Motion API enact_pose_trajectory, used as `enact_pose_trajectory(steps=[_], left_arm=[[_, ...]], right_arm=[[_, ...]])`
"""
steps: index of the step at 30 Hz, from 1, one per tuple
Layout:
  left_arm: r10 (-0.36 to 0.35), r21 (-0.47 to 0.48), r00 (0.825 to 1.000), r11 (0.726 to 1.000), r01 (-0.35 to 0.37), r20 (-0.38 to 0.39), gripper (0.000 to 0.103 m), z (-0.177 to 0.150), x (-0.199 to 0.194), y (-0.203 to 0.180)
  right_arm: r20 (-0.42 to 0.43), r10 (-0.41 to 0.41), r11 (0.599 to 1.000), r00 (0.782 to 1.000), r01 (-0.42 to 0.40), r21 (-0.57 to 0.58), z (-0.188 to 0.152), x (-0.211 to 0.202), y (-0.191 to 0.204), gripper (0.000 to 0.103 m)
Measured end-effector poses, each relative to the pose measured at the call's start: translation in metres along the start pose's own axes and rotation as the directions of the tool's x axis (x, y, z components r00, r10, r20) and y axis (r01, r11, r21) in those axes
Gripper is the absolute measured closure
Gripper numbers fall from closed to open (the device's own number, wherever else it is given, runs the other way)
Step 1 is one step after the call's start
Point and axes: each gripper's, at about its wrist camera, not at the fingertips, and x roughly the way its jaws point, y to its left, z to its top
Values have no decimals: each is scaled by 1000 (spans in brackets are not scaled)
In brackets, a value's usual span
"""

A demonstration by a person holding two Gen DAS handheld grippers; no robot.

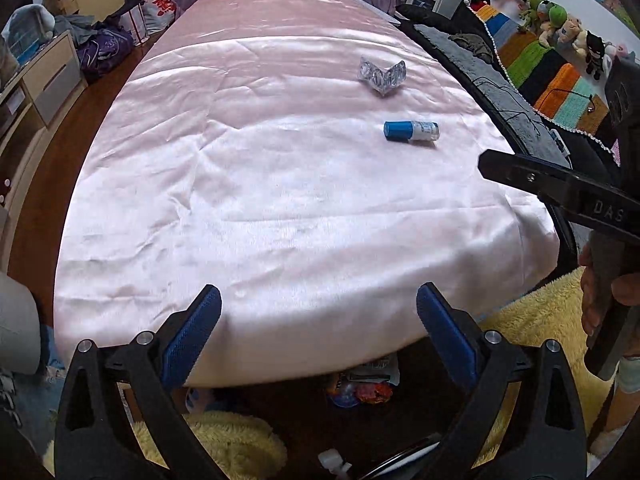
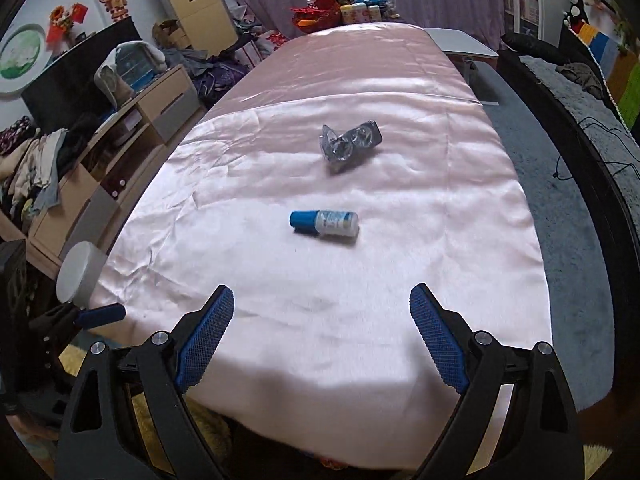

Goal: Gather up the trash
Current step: 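Grasp the blue-capped bottle with the right tool while the left tool grasps the foil blister packs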

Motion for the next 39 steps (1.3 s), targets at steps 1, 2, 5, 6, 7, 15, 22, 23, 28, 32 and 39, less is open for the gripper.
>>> enact_pose_trajectory(steps=[1, 2, 5, 6, 7, 15, 22, 23, 28, 32, 39], left_arm=[[-3, 1, 1000, 1000, 3, -7, 10, 5, 5, 1], [-5, 3, 1000, 1000, 5, -13, 10, 8, 8, 2], [-5, 14, 1000, 1000, 5, -28, 10, 18, 17, 5], [-3, 17, 999, 1000, 4, -32, 10, 21, 21, 7], [-5, 19, 999, 1000, 5, -36, 10, 25, 23, 8], [-22, 39, 998, 999, 24, -50, 10, 49, 38, 14], [-27, 69, 999, 997, 30, -45, 10, 83, 51, 11], [-29, 76, 999, 997, 32, -42, 10, 89, 53, 9], [-43, 106, 999, 993, 45, -22, 10, 121, 65, -10], [-78, 119, 997, 990, 78, -5, 10, 143, 75, -30], [-112, 135, 994, 985, 110, 6, 11, 179, 104, -57]], right_arm=[[-3, -2, 1000, 1000, 2, -3, 5, 8, 2, 17], [-9, -7, 1000, 1000, 7, -5, 9, 17, 4, 20], [-29, -30, 1000, 999, 30, -4, 20, 41, 7, 30], [-30, -37, 999, 999, 37, -3, 21, 46, 8, 31], [-30, -45, 999, 999, 45, -3, 23, 52, 9, 31], [-9, -116, 991, 993, 115, -61, 28, 74, 18, 44], [-11, -84, 993, 996, 83, -78, 35, 71, 8, 44], [-10, -72, 996, 997, 71, -61, 38, 68, 2, 44], [36, -97, 995, 995, 98, -20, 60, 46, -32, 44], [63, -128, 992, 990, 129, 1, 75, 35, -58, 44], [54, -119, 993, 991, 118, 18, 83, 38, -82, 44]])
